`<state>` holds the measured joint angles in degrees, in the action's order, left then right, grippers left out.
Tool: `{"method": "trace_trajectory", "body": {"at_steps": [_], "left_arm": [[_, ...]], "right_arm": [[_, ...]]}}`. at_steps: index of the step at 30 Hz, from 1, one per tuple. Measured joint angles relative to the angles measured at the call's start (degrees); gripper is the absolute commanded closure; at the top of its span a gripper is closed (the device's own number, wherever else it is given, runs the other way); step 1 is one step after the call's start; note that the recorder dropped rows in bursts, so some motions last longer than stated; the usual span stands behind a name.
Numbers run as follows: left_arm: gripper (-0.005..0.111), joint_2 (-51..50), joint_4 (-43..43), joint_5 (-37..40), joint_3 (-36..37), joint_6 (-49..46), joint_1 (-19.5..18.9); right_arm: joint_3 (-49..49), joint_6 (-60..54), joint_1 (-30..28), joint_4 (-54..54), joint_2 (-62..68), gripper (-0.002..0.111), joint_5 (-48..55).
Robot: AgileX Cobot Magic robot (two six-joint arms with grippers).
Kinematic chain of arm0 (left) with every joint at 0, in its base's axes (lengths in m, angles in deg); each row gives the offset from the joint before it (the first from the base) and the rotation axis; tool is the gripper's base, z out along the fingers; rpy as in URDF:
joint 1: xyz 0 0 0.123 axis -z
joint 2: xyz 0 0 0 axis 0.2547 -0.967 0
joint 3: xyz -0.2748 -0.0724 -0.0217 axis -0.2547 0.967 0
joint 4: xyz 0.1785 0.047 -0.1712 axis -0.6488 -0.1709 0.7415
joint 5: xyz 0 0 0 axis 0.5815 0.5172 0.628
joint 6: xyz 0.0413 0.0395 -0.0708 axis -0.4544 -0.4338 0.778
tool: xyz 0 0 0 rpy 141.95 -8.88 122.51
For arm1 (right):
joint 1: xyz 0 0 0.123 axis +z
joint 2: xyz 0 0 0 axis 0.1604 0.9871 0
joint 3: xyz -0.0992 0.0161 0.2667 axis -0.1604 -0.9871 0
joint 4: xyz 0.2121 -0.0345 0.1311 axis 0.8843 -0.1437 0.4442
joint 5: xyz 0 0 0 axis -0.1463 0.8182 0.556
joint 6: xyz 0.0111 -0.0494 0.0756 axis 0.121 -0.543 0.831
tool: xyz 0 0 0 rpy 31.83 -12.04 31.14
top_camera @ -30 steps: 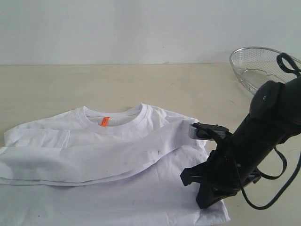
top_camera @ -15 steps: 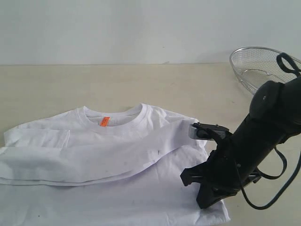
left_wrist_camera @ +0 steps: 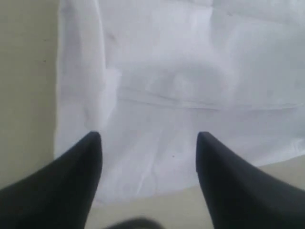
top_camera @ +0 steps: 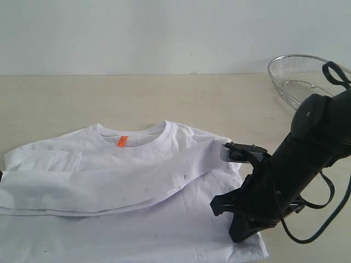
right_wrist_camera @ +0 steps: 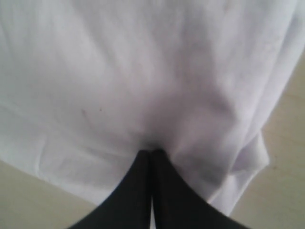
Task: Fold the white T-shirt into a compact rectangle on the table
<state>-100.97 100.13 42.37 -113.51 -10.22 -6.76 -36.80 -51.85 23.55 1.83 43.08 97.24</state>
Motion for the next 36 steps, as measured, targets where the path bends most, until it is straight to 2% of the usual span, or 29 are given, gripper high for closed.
{"method": "trace_trajectory", "body": {"at_steps": [10,17,19,20,22,24,31,36], "left_arm": [[0.049,-5.95,-1.56,-3.22,-0.04,0.0,0.0],[0.05,-10.51,1.33,-4.72,-0.13,-1.85,0.0],[0.055,-11.23,2.37,-4.8,-0.13,-2.35,0.0],[0.062,-11.65,3.15,-4.8,-0.13,-2.82,0.0],[0.078,-13.1,7.8,-4.95,-0.13,-5.85,0.0],[0.101,-14.18,10.63,-4.95,-0.13,-8.94,0.0],[0.102,-14.78,12.4,-4.71,-0.43,-11.12,0.0],[0.102,-14.78,15.73,-3.52,-3.46,-11.16,0.0]], "right_arm": [[0.0,0.0,0.0,0.0,0.0,0.108,0.0],[0.0,0.0,0.0,0.0,0.0,0.108,0.0],[0.0,0.0,0.0,0.0,0.0,0.108,0.0],[0.0,0.0,0.0,0.0,0.0,0.108,0.0],[0.0,0.0,0.0,0.0,0.0,0.108,0.0],[0.0,0.0,0.0,0.0,0.0,0.108,0.0],[0.0,0.0,0.0,-0.03,0.0,0.108,0.0],[0.0,0.0,0.0,-0.27,0.0,0.108,0.0]]}}
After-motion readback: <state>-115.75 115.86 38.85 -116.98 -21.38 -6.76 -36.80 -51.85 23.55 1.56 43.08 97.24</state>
